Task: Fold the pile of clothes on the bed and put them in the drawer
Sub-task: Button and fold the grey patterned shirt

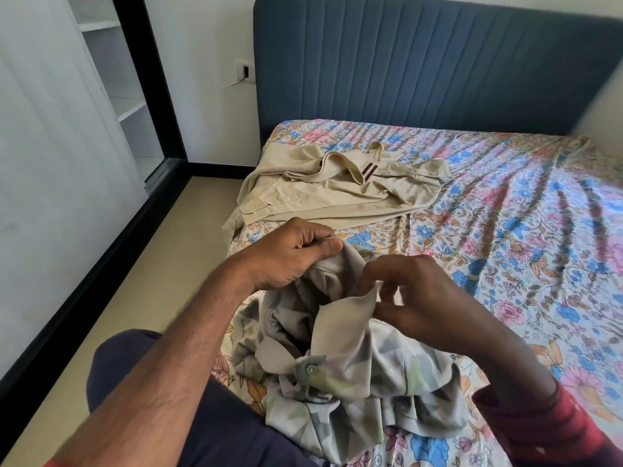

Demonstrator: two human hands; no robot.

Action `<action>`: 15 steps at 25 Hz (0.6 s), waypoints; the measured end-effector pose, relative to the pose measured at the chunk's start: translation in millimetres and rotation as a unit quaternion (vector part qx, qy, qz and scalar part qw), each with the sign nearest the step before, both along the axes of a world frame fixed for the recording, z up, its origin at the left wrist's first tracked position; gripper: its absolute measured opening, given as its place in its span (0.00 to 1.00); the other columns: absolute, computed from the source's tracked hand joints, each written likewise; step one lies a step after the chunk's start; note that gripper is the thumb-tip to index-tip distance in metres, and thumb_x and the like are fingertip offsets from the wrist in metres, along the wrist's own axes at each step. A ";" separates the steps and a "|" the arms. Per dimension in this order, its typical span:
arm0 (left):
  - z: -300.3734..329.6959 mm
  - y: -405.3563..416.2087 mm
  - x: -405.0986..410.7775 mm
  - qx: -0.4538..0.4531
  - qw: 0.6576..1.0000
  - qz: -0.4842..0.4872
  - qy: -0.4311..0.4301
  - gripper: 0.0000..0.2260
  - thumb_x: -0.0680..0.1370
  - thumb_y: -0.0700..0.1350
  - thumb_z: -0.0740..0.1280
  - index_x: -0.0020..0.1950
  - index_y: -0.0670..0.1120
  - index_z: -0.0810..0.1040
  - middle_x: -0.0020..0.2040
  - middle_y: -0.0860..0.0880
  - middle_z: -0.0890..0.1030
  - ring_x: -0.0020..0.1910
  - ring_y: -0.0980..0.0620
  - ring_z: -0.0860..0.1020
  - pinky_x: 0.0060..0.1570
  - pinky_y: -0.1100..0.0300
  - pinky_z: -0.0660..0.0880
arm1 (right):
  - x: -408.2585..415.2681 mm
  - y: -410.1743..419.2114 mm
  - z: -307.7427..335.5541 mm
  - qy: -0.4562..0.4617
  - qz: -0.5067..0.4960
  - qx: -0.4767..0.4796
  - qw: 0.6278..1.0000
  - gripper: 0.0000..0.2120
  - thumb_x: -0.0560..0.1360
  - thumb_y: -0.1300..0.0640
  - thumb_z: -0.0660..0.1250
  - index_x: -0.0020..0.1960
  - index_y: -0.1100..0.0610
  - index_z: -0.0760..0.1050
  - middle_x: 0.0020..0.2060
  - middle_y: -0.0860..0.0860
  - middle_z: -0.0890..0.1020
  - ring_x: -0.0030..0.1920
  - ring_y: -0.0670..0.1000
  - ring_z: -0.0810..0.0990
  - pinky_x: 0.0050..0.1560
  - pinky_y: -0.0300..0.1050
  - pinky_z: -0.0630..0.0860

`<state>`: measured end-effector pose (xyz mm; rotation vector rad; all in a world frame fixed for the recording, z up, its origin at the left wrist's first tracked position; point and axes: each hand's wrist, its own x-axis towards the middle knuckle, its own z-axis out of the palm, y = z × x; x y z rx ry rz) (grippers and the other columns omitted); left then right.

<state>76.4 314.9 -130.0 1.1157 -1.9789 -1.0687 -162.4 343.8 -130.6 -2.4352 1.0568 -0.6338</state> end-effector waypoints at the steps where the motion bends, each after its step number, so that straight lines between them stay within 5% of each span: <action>1: 1.1 -1.2 -0.4 -0.005 1.000 0.010 0.000 0.17 0.85 0.46 0.63 0.45 0.32 0.77 0.41 0.33 0.77 0.40 0.49 0.73 0.44 0.51 0.74 | 0.3 4.2 -1.4 -0.044 0.014 0.048 0.998 0.16 0.71 0.64 0.78 0.43 0.43 0.78 0.41 0.43 0.82 0.37 0.45 0.81 0.36 0.38 0.72; 5: 0.6 -7.3 7.4 -0.009 0.998 0.055 0.029 0.17 0.85 0.45 0.63 0.45 0.32 0.78 0.41 0.33 0.78 0.40 0.50 0.75 0.46 0.52 0.75 | 2.5 23.2 -13.5 -0.134 0.028 0.163 0.977 0.04 0.70 0.61 0.69 0.39 0.54 0.82 0.38 0.51 0.82 0.40 0.52 0.81 0.39 0.54 0.77; 9: -7.8 -8.5 12.2 0.023 0.995 0.071 0.061 0.19 0.83 0.51 0.64 0.50 0.34 0.80 0.50 0.28 0.80 0.46 0.44 0.78 0.57 0.34 0.75 | 11.8 31.5 -42.2 -0.330 -0.137 0.241 0.902 0.15 0.67 0.54 0.78 0.31 0.60 0.76 0.29 0.60 0.78 0.32 0.59 0.75 0.37 0.55 0.71; 11: -9.3 -8.2 12.5 0.042 0.991 0.089 0.087 0.21 0.81 0.54 0.65 0.51 0.35 0.80 0.50 0.28 0.80 0.47 0.40 0.79 0.58 0.31 0.74 | 19.5 31.6 -53.0 -0.424 -0.128 0.310 0.841 0.17 0.62 0.66 0.76 0.32 0.57 0.67 0.32 0.61 0.71 0.34 0.59 0.69 0.36 0.52 0.70; 15: -11.2 -7.9 14.6 0.059 0.983 0.116 0.128 0.17 0.84 0.50 0.65 0.52 0.35 0.81 0.52 0.29 0.81 0.51 0.35 0.82 0.61 0.31 0.74 | 20.7 31.3 -57.0 -0.592 -0.069 0.448 0.666 0.25 0.62 0.85 0.56 0.43 0.56 0.64 0.37 0.58 0.70 0.35 0.55 0.71 0.31 0.43 0.76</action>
